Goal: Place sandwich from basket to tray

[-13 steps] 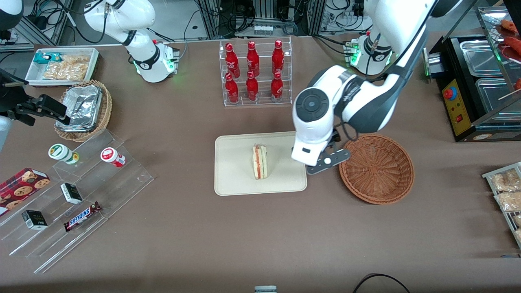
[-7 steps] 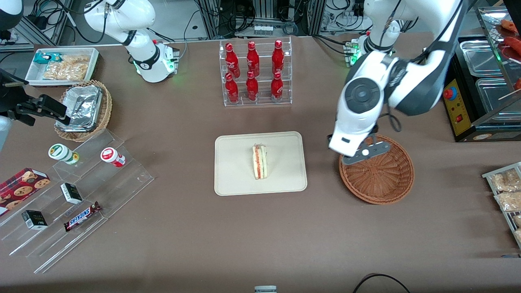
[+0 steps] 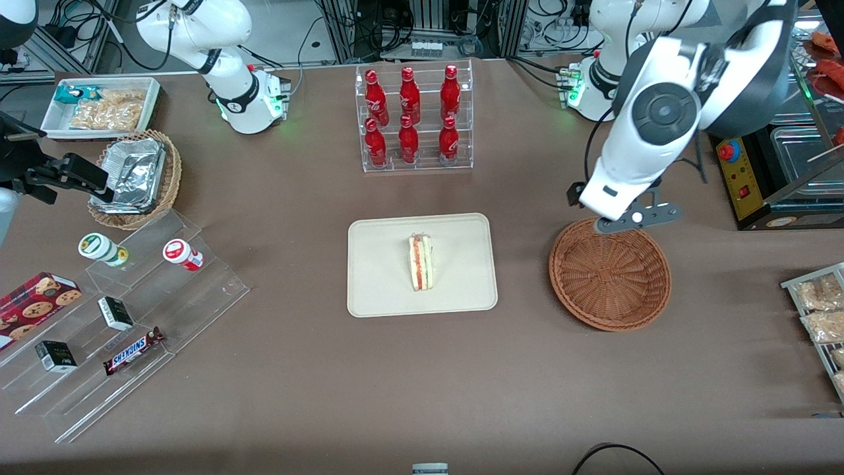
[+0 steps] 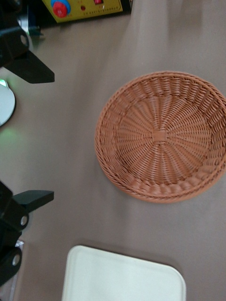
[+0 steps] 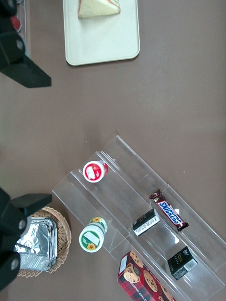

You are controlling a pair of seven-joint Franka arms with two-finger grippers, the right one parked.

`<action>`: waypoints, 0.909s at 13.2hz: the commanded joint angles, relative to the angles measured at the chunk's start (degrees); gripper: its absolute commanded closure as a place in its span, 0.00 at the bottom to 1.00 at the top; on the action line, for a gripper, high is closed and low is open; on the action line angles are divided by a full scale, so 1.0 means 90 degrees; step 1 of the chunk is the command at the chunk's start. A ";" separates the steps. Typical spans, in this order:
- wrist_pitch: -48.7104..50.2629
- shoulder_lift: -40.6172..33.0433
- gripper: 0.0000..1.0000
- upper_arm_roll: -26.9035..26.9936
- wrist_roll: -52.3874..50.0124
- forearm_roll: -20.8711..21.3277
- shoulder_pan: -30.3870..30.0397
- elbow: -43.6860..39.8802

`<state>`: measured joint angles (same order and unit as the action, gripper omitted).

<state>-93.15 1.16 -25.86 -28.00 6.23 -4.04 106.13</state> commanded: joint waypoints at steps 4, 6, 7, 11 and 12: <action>0.0837 -0.0567 0.00 0.0763 0.1781 -0.0429 -0.0099 -0.0063; 0.1091 -0.0597 0.00 0.1055 0.2172 -0.0429 -0.0040 -0.0228; 0.1141 -0.0626 0.00 0.1288 0.2242 -0.0429 0.0057 -0.0278; 0.1316 -0.0656 0.00 0.1953 0.2690 -0.0419 0.0321 -0.0794; 0.1394 -0.0666 0.00 0.2042 0.2798 -0.0419 0.0360 -0.0863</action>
<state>-82.87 -4.15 -9.82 -5.05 3.38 -2.48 100.39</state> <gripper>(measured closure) 0.000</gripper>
